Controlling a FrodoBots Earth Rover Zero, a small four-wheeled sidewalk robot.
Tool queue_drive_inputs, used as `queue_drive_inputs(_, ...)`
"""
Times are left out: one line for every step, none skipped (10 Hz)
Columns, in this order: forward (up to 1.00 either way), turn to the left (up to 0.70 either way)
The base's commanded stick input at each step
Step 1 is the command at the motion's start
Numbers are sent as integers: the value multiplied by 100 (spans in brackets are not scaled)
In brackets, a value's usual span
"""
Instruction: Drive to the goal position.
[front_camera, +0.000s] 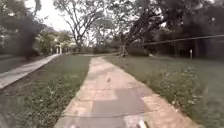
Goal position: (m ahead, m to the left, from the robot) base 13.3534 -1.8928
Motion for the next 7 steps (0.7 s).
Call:
queue_drive_inputs(100, 37)
queue_drive_inputs(100, 21)
queue_drive_inputs(100, 1)
queue_drive_inputs(100, 0)
queue_drive_inputs(100, 0)
queue_drive_inputs(100, 0)
queue_drive_inputs(100, 0)
